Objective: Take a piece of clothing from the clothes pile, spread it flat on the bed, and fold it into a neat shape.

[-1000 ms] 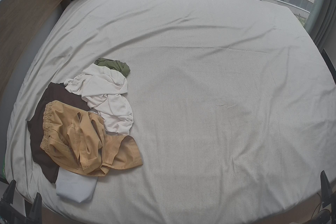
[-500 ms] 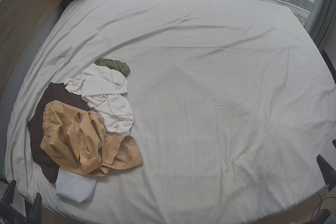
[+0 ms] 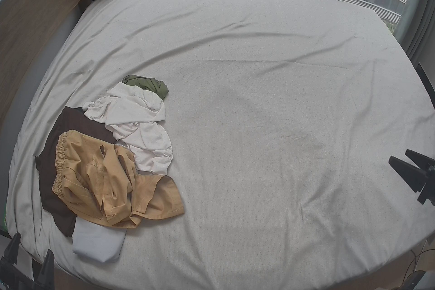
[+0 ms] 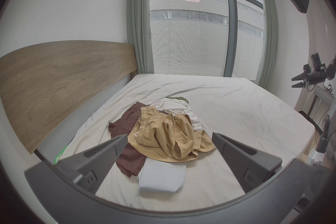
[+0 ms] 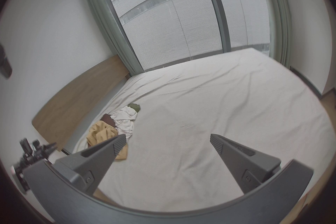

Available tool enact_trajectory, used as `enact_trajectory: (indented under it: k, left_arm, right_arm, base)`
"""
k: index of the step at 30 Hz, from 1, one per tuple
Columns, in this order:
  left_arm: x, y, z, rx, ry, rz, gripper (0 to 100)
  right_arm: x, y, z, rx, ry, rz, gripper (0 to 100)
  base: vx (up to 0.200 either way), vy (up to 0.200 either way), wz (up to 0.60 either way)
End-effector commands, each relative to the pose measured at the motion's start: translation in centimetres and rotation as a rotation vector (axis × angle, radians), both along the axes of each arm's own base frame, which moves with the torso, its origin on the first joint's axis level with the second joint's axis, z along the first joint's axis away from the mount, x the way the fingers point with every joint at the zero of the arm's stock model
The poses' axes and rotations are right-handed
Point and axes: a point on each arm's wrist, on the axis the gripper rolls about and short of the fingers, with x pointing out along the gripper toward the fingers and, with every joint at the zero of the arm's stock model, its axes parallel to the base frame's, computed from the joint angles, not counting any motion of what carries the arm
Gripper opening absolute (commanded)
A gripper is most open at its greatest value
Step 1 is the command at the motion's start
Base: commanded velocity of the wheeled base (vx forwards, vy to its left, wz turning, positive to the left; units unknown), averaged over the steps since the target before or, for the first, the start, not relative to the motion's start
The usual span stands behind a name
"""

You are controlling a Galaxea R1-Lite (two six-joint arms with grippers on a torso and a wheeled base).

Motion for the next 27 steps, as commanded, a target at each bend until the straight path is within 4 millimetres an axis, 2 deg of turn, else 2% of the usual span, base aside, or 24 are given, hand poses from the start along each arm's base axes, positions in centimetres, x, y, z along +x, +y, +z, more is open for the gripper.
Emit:
enact_trajectory:
  k: [1, 6, 8, 10, 11, 12, 15, 23, 27]
  left_arm:
    - [0.0, 0.0, -0.5, -0.001, 0.001, -0.001, 100]
    - [0.0, 0.0, -0.5, -0.001, 0.001, 0.0, 100]
    - [0.0, 0.0, -0.5, -0.001, 0.001, -0.001, 100]
    - [0.0, 0.0, -0.5, -0.001, 0.001, -0.001, 100]
    - [0.0, 0.0, -0.5, -0.001, 0.001, -0.001, 100]
    - [0.0, 0.0, -0.5, -0.001, 0.001, -0.001, 100]
    - [0.0, 0.0, -0.5, -0.001, 0.001, -0.001, 100]
    - [0.0, 0.0, -0.5, -0.001, 0.001, -0.001, 100]
    - [0.0, 0.0, -0.5, -0.001, 0.001, -0.001, 100]
  right_arm:
    - [2.9, 2.3, 0.0, 0.016, 0.092, 0.087, 100]
    - [3.7, 3.9, -0.3, 0.022, 0.119, 0.157, 100]
    - [4.9, 4.8, -1.0, 0.013, 0.148, 0.18, 100]
    - [4.9, 4.8, -1.0, 0.013, 0.148, 0.18, 100]
    - [6.3, 5.5, -1.4, 0.017, 0.155, 0.2, 100]
    - [6.3, 5.5, -1.4, 0.017, 0.155, 0.2, 100]
    - [8.5, 6.7, -2.5, 0.04, 0.185, 0.227, 100]
    - [11.6, 8.9, -4.8, 0.084, 0.252, 0.262, 100]
    - [12.4, 10.1, -5.2, 0.106, 0.251, 0.281, 100]
  base:
    - [0.0, 0.0, 0.0]
    - [0.0, 0.0, 0.0]
    - [0.0, 0.0, 0.0]
    - [0.0, 0.0, 0.0]
    - [0.0, 0.0, 0.0]
    - [0.0, 0.0, 0.0]
    - [0.0, 0.0, 0.0]
    - [0.0, 0.0, 0.0]
    - [0.0, 0.0, 0.0]
